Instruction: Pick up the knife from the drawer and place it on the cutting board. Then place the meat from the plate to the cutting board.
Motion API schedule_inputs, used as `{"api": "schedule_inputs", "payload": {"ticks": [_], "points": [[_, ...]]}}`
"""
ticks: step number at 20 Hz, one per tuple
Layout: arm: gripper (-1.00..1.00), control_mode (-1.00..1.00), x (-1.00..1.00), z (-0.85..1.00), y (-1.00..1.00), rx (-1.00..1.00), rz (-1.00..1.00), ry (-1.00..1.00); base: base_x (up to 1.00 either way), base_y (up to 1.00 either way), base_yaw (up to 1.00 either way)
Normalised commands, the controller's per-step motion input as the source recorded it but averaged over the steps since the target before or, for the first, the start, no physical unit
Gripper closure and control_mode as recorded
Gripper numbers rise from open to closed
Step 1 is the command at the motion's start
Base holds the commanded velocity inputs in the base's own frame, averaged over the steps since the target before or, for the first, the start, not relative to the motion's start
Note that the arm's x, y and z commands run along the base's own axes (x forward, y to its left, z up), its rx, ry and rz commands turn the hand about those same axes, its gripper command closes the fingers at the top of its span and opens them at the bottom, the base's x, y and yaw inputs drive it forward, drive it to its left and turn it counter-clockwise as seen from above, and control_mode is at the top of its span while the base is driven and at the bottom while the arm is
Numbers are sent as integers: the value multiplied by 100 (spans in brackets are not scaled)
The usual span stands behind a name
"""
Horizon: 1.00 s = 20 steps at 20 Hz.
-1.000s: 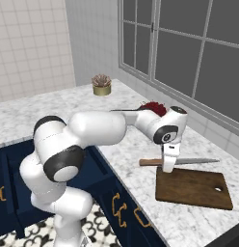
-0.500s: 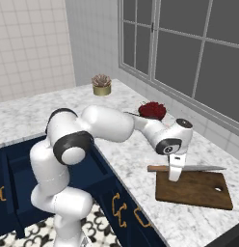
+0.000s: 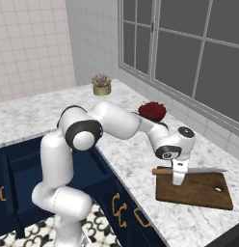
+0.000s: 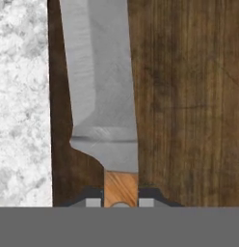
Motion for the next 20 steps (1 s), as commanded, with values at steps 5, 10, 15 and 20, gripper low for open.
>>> {"api": "schedule_inputs", "payload": {"ticks": [5, 10, 15, 20], "points": [[100, -100, 23, -10, -28, 0, 0, 0, 0, 0, 0], [100, -100, -2, -50, -6, 0, 0, 0, 0, 0, 0], [-100, -100, -13, -9, 2, 0, -2, -1, 0, 0, 0], [-100, -100, -27, 1, 3, 0, 0, -9, 0, 0, 0]]}}
